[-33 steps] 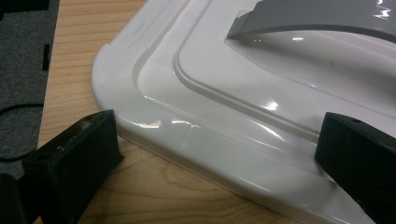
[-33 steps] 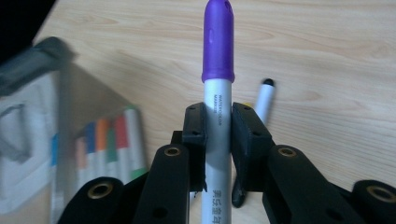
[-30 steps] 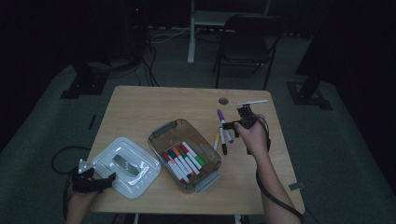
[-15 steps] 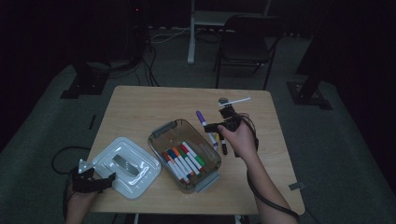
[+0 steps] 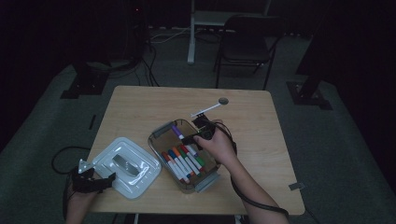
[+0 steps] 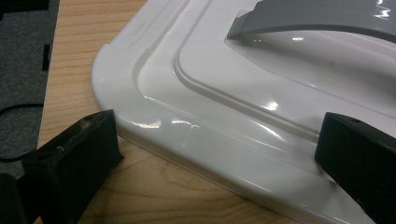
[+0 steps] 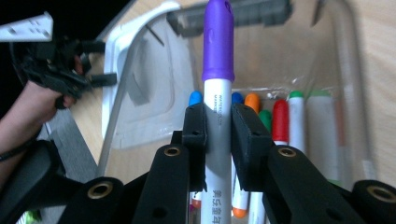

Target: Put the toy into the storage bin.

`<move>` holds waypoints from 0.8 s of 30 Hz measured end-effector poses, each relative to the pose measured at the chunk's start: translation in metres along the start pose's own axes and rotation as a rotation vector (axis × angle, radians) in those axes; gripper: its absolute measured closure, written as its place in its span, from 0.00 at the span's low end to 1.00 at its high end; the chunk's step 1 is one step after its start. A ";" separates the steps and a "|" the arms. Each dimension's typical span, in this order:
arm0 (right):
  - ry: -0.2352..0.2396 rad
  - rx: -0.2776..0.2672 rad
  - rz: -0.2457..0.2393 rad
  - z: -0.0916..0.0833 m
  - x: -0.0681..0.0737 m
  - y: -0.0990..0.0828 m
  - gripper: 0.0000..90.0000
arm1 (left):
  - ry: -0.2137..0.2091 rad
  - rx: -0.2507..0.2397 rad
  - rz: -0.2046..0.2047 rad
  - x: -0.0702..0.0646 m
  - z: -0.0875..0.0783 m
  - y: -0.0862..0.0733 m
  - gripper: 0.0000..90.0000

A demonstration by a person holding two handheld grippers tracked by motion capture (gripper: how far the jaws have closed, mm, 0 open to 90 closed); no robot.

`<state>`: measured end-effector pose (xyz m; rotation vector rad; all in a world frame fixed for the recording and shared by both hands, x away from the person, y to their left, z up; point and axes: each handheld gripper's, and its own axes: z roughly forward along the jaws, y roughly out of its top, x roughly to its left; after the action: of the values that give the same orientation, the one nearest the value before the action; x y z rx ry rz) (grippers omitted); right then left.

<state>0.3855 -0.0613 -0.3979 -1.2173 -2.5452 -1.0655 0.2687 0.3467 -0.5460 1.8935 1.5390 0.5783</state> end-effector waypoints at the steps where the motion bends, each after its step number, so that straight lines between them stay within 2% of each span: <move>1: 0.003 0.007 -0.001 0.004 0.000 0.000 0.85 | 0.000 0.000 0.000 0.000 0.000 0.000 0.01; 13: 0.016 0.152 -0.023 0.059 0.015 -0.007 0.85 | -0.001 0.002 0.000 0.000 0.000 0.000 0.01; 24: 0.010 0.268 -0.040 0.092 0.025 -0.012 0.85 | -0.002 0.002 0.001 0.000 0.000 0.000 0.01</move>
<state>0.3761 0.0086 -0.4632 -1.0916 -2.6095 -0.7039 0.2686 0.3468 -0.5459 1.8953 1.5382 0.5754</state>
